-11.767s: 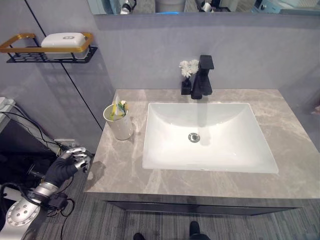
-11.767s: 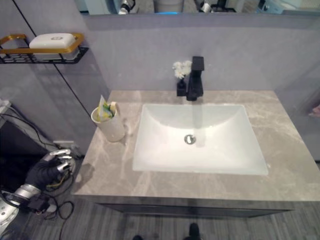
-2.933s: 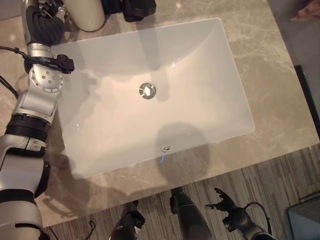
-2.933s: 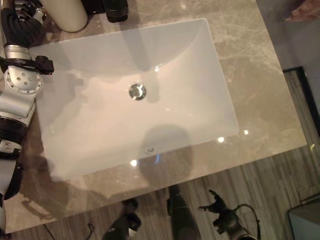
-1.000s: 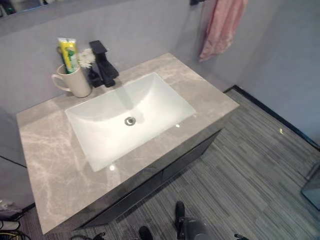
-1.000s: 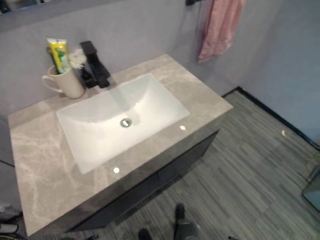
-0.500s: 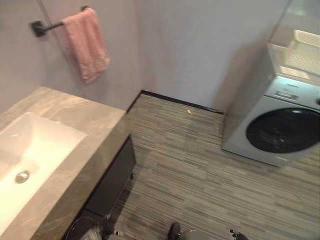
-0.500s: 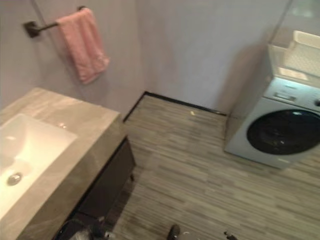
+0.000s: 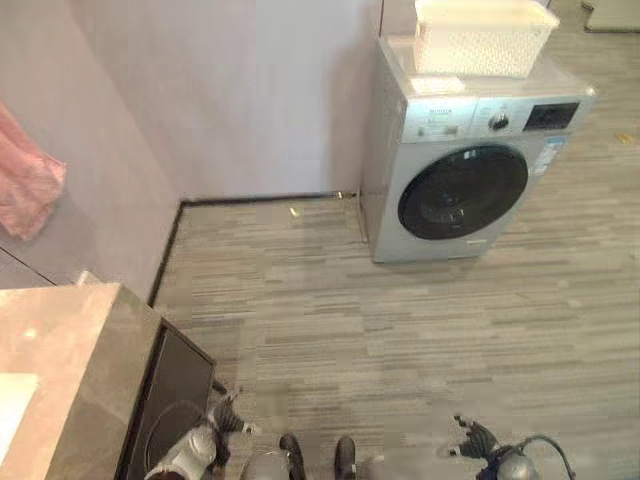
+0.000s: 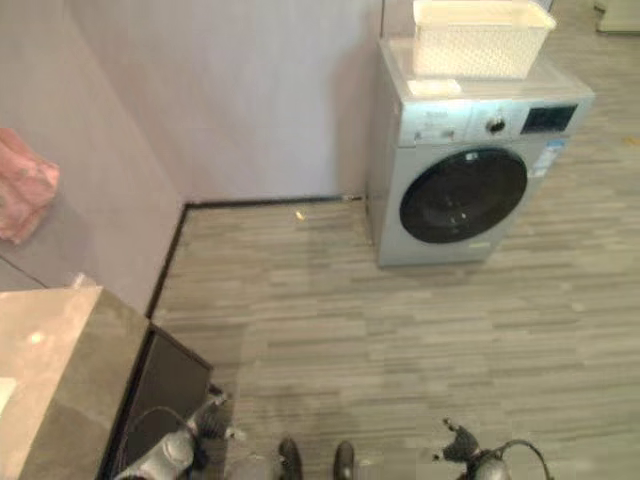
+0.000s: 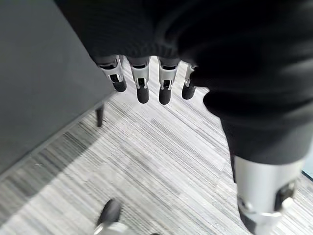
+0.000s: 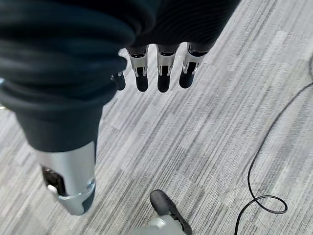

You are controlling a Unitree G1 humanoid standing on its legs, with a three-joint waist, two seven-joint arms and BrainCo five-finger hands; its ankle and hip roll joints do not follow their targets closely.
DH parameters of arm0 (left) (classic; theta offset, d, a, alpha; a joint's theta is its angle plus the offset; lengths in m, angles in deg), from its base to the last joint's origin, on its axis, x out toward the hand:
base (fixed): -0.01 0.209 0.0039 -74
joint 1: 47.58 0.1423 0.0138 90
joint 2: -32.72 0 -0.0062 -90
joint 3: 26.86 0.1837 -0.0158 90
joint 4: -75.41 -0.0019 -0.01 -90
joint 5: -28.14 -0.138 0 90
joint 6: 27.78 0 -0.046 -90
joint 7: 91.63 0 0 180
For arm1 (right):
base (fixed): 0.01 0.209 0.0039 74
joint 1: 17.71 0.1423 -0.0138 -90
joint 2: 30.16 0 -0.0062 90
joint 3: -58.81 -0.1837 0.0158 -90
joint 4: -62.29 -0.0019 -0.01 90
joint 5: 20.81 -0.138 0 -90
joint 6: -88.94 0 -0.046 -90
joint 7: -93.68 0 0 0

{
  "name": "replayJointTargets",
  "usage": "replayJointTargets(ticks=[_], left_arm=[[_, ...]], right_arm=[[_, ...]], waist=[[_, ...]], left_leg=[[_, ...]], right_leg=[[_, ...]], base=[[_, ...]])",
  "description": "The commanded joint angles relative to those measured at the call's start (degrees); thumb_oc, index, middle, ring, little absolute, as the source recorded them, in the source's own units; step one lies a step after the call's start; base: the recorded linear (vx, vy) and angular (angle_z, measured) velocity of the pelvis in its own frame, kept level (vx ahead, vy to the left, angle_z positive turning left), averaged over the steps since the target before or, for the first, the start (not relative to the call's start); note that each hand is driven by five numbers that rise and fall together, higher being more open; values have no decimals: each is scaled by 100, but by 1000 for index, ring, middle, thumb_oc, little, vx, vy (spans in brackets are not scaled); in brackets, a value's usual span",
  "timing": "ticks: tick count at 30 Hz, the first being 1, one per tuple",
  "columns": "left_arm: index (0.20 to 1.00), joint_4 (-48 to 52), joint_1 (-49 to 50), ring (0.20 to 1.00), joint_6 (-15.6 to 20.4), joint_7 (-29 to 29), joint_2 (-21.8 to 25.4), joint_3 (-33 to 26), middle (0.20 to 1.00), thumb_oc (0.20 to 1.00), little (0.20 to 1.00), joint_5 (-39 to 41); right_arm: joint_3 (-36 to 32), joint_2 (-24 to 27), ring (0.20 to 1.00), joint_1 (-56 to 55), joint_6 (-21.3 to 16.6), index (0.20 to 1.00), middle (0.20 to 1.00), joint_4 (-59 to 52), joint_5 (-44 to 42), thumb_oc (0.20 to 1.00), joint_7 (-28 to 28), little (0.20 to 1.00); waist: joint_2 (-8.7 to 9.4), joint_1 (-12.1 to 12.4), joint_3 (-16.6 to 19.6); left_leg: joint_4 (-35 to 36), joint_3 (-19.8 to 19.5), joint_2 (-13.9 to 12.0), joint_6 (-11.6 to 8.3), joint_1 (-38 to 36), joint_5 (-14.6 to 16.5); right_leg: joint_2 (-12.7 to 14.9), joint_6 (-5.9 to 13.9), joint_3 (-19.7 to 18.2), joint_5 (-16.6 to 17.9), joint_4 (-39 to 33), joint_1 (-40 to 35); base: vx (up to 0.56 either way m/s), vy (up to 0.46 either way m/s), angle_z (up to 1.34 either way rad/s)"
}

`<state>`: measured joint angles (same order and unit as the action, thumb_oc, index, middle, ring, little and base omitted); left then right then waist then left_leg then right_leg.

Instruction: Put brush and paste in cup on sink, flatten towel.

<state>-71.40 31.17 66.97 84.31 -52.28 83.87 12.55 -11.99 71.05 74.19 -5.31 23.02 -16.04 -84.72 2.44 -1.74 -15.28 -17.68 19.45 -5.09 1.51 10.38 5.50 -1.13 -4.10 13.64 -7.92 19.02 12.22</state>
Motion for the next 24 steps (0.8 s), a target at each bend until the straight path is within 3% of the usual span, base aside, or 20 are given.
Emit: replayJointTargets(ticks=[1, 6, 9, 13, 14, 15, 17, 18, 19, 22, 24], left_arm=[[1000, 186, 258, 1000, 49, -119, 25, 26, 1000, 1000, 1000, 217], [1000, 399, 342, 1000, 122, -18, 155, 31, 1000, 1000, 1000, 250], [1000, 478, 398, 1000, 148, -6, 217, 0, 1000, 1000, 1000, 251], [1000, 579, 414, 1000, 178, -22, 265, -2, 1000, 1000, 1000, 253], [1000, 599, 388, 1000, 202, -22, 271, 17, 1000, 1000, 1000, 243], [1000, 564, 365, 1000, 252, -57, 274, -9, 1000, 1000, 1000, 216], [1000, 477, 313, 1000, 278, -61, 268, -11, 1000, 1000, 1000, 171], [1000, 471, 313, 1000, 282, -62, 264, -10, 1000, 1000, 1000, 170], [1000, 385, 236, 1000, 332, -76, 259, 13, 1000, 1000, 1000, 111], [1000, 234, 206, 1000, 359, -92, 242, 24, 1000, 1000, 1000, 23], [1000, 141, 195, 1000, 340, -79, 218, 91, 1000, 1000, 1000, -69]], right_arm=[[-228, 181, 1000, 5, -215, 1000, 1000, -180, -193, 1000, 9, 1000], [-325, 167, 1000, -219, -275, 1000, 1000, -339, -358, 1000, 149, 1000], [-340, 202, 1000, -423, -312, 1000, 1000, -561, -326, 1000, 258, 1000], [-397, 245, 1000, -573, -353, 1000, 1000, -856, -395, 1000, 300, 1000], [-428, 247, 1000, -645, -380, 1000, 1000, -922, -440, 1000, 327, 1000], [-423, 283, 1000, -744, -405, 1000, 1000, -1134, -473, 1000, 410, 1000], [-359, 342, 1000, -788, -446, 1000, 1000, -1184, -434, 1000, 439, 1000], [-360, 345, 1000, -792, -445, 1000, 1000, -1187, -433, 1000, 439, 1000], [-293, 341, 1000, -827, -442, 1000, 1000, -1151, -312, 1000, 433, 1000], [-265, 430, 1000, -928, -426, 1000, 1000, -1566, -35, 1000, 468, 1000], [-251, 451, 1000, -1082, -440, 1000, 1000, -1724, 38, 1000, 519, 1000]], waist=[[-61, 189, 40], [-85, 172, 121], [-137, 62, 139], [-245, -116, 163], [-264, -186, 184], [-288, -264, 246], [-270, -355, 300], [-286, -358, 303], [-265, -450, 347], [-277, -578, 364], [-228, -634, 465]], left_leg=[[-962, 24, -149, 47, 181, 408], [-536, -33, 91, 167, -99, 440], [108, -181, 446, 321, -579, 348], [523, -258, 497, 253, -832, 94], [681, -317, 544, 197, -936, 32], [949, -364, 586, 64, -1141, 19], [1050, -447, 567, -98, -1375, 33], [1065, -452, 555, -101, -1386, 33], [1233, -603, 498, -271, -1705, 33], [1399, -749, 357, -420, -2102, -19], [1298, -852, 246, -524, -2229, -74]], right_leg=[[945, 782, 147, -170, 546, -325], [993, 1019, 27, 106, 603, -406], [1076, 1215, -250, 957, 1139, -156], [779, 1204, -529, 985, 1316, 251], [614, 1168, -622, 853, 1095, 315], [717, 1145, -582, 836, 172, 453], [867, 1228, -688, 1173, -629, 711], [854, 1230, -677, 1184, -658, 690], [1069, 1382, -849, 1580, -1283, 946], [1083, 1476, -723, 1784, -1419, 1024], [989, 1387, -588, 1738, -1314, 844]], base=[[173, 35, 4], [165, 79, 9], [177, 131, 3], [189, 32, 1], [306, -53, 6], [430, -110, 6], [367, -130, 1], [468, -205, 2], [346, -152, 10], [482, -266, 39], [410, -329, 42]])
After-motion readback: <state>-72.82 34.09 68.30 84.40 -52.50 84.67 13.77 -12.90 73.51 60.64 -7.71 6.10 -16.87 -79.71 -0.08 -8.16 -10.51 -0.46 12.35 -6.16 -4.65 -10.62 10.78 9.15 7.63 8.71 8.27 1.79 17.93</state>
